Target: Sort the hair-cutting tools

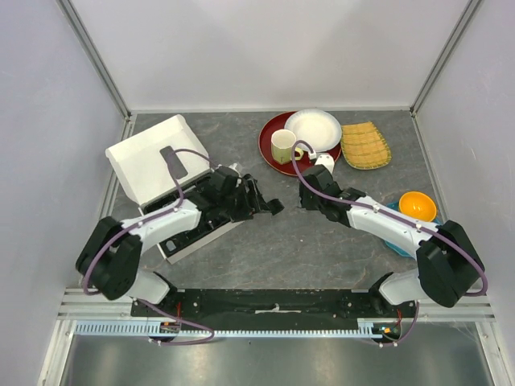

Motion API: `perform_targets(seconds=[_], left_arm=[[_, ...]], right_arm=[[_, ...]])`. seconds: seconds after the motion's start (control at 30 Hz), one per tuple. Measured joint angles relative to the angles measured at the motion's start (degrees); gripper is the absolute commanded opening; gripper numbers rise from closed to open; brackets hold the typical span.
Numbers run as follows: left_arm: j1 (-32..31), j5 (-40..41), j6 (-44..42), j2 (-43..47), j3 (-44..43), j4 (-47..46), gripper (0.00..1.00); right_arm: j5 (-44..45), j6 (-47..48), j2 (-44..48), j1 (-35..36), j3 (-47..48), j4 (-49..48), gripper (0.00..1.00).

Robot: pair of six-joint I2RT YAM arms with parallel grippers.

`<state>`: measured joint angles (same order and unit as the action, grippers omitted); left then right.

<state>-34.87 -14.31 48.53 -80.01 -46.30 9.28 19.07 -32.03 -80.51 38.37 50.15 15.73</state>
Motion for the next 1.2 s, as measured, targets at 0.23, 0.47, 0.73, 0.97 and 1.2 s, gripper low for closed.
perform_targets(seconds=[0.23,0.47,0.73,0.97,1.2], left_arm=[[-4.57,12.87,4.72,-11.34,-5.77,-2.64,0.64],[-6.69,19.21,7.21,-17.66,-11.82,-4.81,0.56],[-7.78,22.82,7.34,-20.96,-11.93,-4.61,0.54],[-8.00,23.30,7.39,-21.51,-11.93,-4.63,0.55],[-8.00,23.19,7.43,-23.10,-11.93,-4.63,0.55]], right_arm=[[-0.07,-0.83,0.52,-1.05,-2.01,0.02,0.51],[-1.11,-0.79,0.81,-1.44,-2.69,-0.07,0.50],[-4.24,-0.98,-3.56,-1.86,-1.84,-2.23,0.47],[-5.38,-1.20,-9.66,-2.08,1.01,-4.59,0.45],[-5.46,-1.22,-16.26,-2.23,5.01,-6.23,0.43]])
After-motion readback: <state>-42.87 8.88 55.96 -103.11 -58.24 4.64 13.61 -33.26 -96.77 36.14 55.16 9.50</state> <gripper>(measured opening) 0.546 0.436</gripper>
